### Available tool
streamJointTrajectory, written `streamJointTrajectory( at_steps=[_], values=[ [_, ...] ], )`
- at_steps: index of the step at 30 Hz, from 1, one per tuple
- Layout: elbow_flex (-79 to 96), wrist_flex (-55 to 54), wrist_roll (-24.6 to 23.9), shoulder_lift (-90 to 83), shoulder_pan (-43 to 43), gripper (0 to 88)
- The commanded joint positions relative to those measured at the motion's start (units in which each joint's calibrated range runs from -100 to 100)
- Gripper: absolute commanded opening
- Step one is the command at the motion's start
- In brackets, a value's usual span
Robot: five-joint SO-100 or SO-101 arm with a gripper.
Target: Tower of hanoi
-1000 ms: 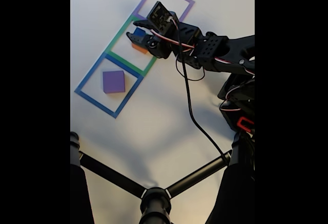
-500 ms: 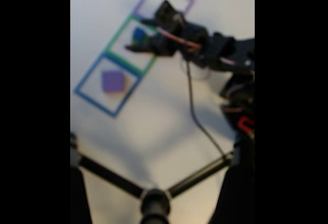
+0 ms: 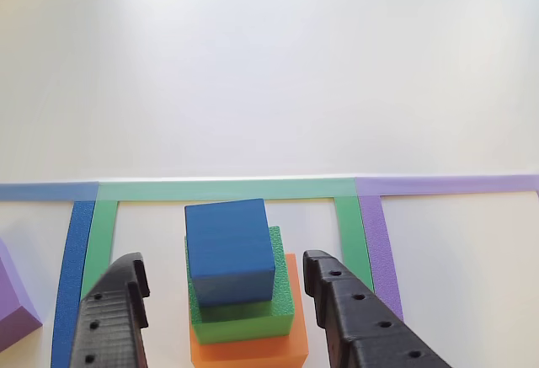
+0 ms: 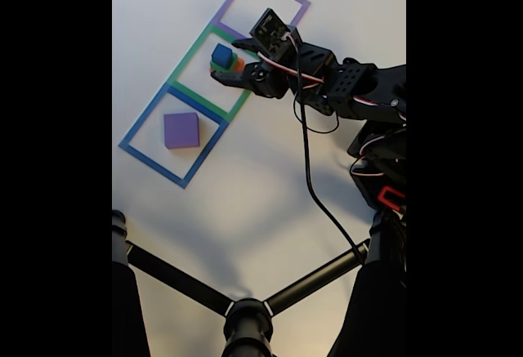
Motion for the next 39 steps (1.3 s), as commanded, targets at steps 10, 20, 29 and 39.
streamJointTrajectory(
  at_steps=[10, 20, 29, 39],
  values=[
    [-1.75, -6.25, 0.0, 2.63, -0.94, 15.2],
    [-2.02, -7.95, 0.0, 4.47, -1.4, 12.0],
    [-2.11, -10.54, 0.0, 6.71, -1.93, 9.4],
    [-2.93, -12.15, 0.0, 8.96, -2.08, 6.1]
  ],
)
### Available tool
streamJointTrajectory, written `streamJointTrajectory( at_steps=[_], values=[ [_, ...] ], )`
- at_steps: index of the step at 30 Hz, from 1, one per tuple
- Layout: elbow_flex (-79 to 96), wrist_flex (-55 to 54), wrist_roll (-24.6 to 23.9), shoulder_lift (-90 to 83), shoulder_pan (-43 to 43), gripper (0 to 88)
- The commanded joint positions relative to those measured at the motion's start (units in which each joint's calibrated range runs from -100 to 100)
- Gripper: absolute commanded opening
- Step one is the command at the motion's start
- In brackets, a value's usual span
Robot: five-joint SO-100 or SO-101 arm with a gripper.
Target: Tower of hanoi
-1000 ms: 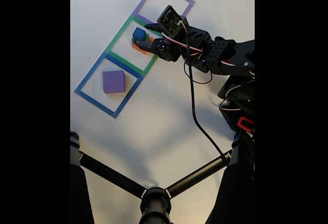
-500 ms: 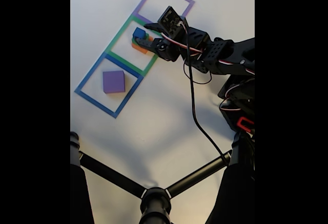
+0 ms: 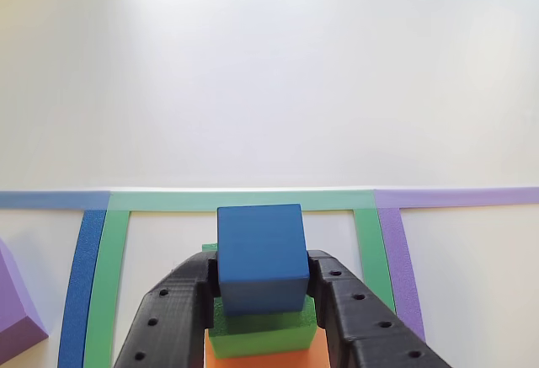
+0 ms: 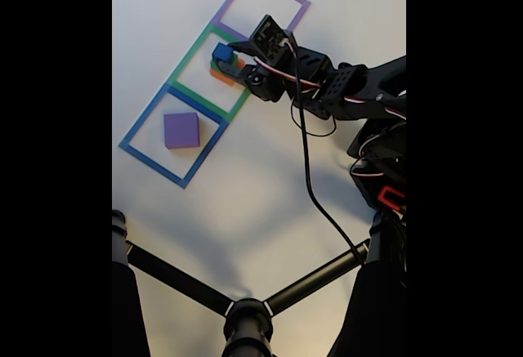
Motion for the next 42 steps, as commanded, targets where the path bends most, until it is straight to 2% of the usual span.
streamJointTrajectory(
  at_steps=[1, 13, 16, 19, 24, 32, 37, 42],
  values=[
    [-2.77, -1.79, 0.38, 0.2, -0.69, 5.6],
    [-3.68, -1.3, 0.38, -0.04, -1.22, 3.4],
    [-5.04, 3.15, 0.38, -3.16, -1.75, 3.4],
    [-9.13, 14.0, 0.38, -8.85, -2.29, 3.3],
    [-22.49, 40.87, 0.38, -18.95, -2.67, 3.3],
    [-47.93, 79.8, 0.38, -24.0, -2.21, 3.4],
    [-61.38, 96.96, 0.38, -24.4, -2.59, 3.4],
    [-69.83, 107.64, 0.38, -25.52, -3.51, 3.4]
  ],
)
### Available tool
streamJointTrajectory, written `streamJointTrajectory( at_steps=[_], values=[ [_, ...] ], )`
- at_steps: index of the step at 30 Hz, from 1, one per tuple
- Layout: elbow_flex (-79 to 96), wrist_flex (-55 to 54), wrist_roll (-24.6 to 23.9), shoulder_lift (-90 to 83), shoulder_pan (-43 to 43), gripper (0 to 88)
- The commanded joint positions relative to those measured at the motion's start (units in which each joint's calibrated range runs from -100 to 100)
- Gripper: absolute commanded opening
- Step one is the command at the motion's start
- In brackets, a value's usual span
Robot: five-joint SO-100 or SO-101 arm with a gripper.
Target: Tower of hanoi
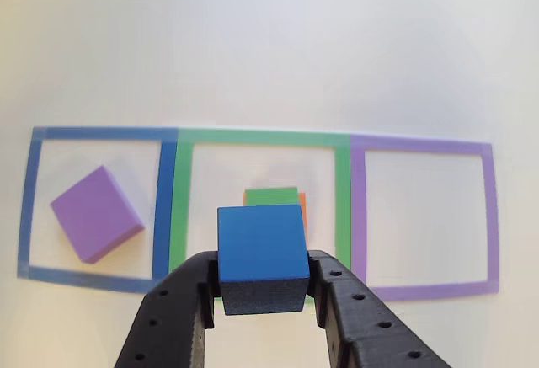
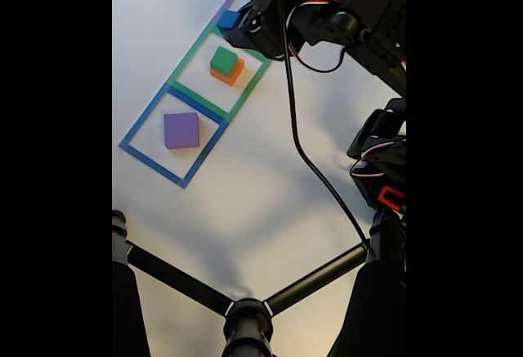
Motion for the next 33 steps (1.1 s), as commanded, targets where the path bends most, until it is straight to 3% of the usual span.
streamJointTrajectory(
  at_steps=[1, 8, 17, 33],
  values=[
    [-8.32, 7.98, 0.0, -4.14, -1.61, 3.4],
    [-13.13, 15.19, 0.0, -6.95, -3.67, 3.4],
    [-6.68, 14.46, 0.0, -9.11, -7.1, 3.5],
    [41.02, -38.07, 0.0, -12.48, -20.07, 3.5]
  ],
)
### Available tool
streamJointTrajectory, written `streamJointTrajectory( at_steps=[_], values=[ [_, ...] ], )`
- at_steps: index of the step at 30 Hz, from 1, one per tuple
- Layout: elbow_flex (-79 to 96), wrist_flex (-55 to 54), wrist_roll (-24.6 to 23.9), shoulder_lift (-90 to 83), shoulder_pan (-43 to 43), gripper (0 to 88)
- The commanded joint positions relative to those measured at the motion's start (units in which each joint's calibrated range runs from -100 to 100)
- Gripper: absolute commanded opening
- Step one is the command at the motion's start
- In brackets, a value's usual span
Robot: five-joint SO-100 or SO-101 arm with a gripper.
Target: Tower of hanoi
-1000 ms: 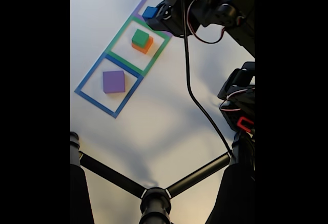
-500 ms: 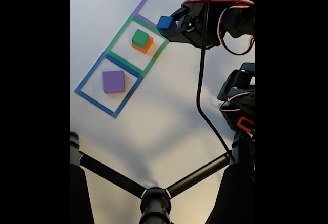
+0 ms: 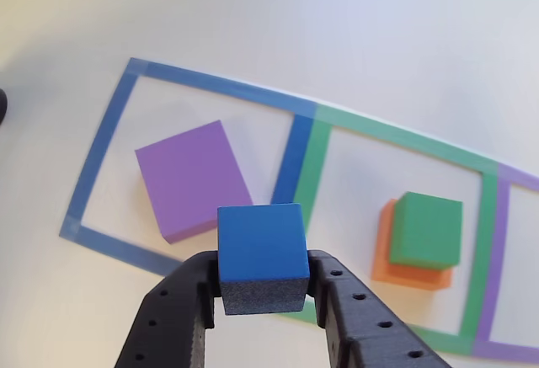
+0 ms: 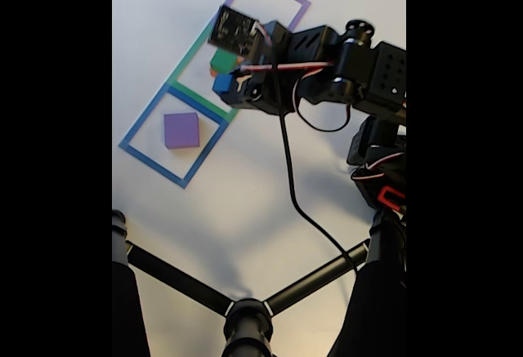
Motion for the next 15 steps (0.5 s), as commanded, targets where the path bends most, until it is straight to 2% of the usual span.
streamJointTrajectory(
  at_steps=[1, 9, 15],
  values=[
    [9.05, -17.15, 0.0, -1.23, -3.7, 3.6],
    [18.41, -47.09, 0.0, 11.51, -6.9, 3.8],
    [18.5, -62.96, 0.0, 23.28, -7.21, 4.0]
  ],
)
